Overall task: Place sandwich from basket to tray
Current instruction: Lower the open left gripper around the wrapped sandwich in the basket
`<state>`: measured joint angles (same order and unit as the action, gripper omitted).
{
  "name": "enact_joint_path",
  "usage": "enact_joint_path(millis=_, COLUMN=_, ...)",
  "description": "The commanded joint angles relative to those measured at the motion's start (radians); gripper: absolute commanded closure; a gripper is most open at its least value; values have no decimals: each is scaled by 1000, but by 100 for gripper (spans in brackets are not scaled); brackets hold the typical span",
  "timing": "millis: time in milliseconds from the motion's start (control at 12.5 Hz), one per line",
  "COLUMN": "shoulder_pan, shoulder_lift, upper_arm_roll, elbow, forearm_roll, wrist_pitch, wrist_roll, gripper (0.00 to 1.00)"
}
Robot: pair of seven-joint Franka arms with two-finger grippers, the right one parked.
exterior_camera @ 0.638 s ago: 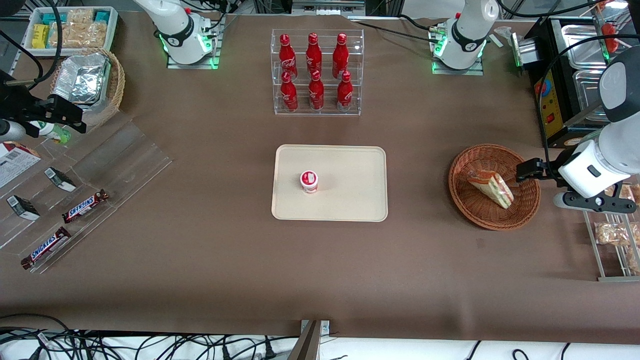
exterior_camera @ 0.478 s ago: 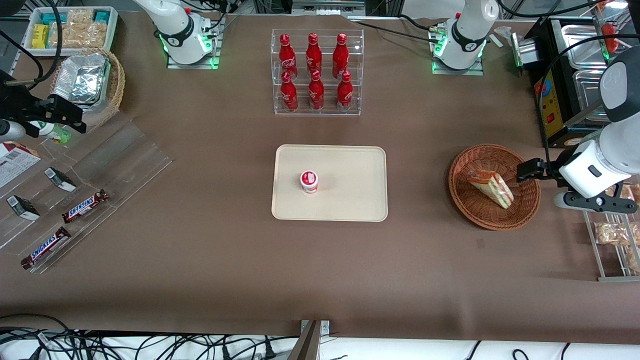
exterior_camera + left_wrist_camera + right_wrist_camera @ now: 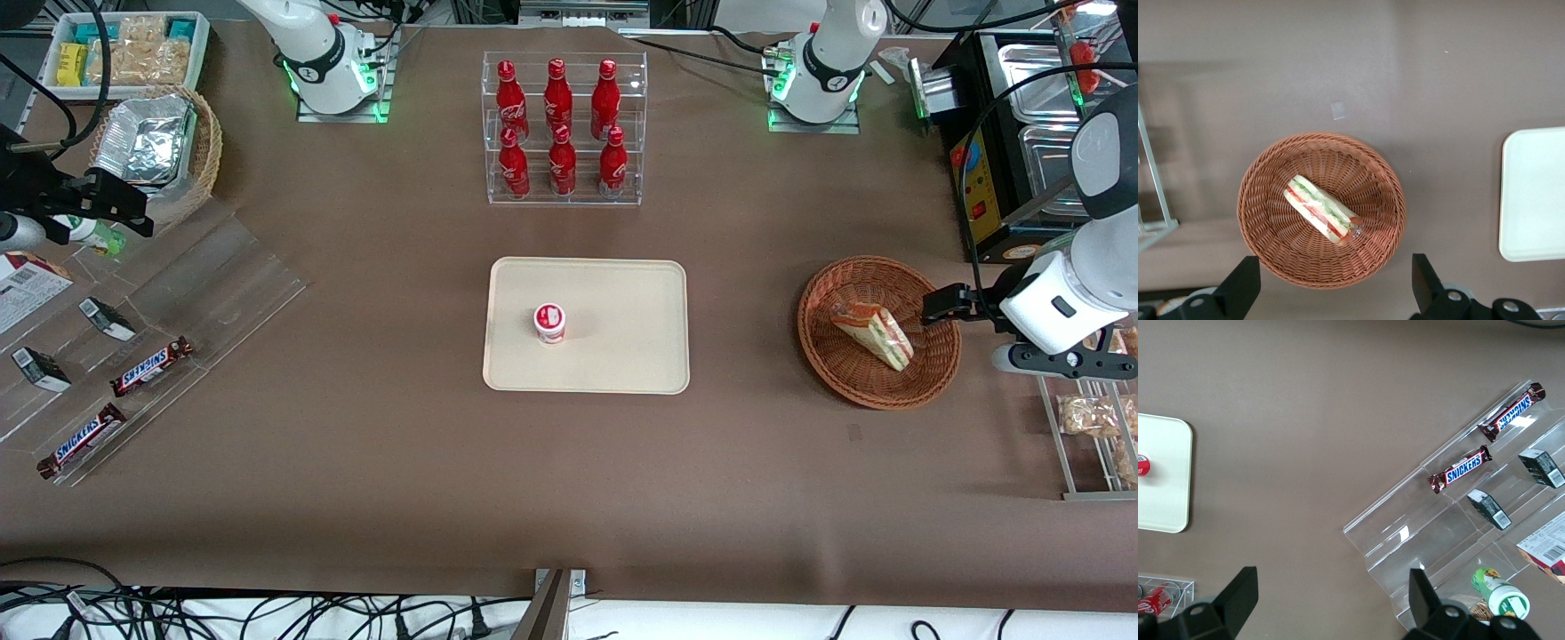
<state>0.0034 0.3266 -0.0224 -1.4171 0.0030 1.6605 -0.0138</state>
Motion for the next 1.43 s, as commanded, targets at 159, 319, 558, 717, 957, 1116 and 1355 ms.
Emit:
enact_joint_path(millis=159, shoulder_pan=9, shoulder_lift=9, upper_arm_roll=-1, elbow=-61, forearm_roll=12, wrist_pitch=-4, wrist_roll=-351, gripper=0)
enact_joint_path(millis=319, shoulder_pan=10, shoulder_lift=-36, upper_arm_roll=-2, elbow=-162, forearm_roll=11, wrist_pitch=27, wrist_roll=-426, gripper=0)
enact_joint_path(millis=558, shoulder_pan=10, shoulder_lift=-145, upper_arm_roll=-4, elbow=-434, forearm_roll=14, wrist_pitch=232, wrist_roll=-622, gripper=0)
enact_joint_path(millis=717, shoulder_pan=12, shoulder_lift=-150, upper_arm_roll=-5, elbow=-532, forearm_roll=18, wrist_pitch=327, wrist_roll=-650, gripper=0)
enact_joint_path(millis=957, shoulder_pan=12, shoulder_lift=-176, upper_arm_roll=-8, elbow=-718, forearm_roll=116, wrist_pitch=577, wrist_roll=-837, gripper=0)
enact_joint_path(millis=1116, shoulder_pan=12, shoulder_lift=-169, upper_arm_roll=-8, elbow=-746, forearm_roll=130, wrist_pitch=620, wrist_roll=-900, gripper=0)
enact_joint_path(millis=1355, shoulder_pan=12, shoulder_lift=-146, upper_arm_roll=-8, elbow=-770, forearm_roll=138, wrist_pitch=700, wrist_roll=-1038, gripper=0)
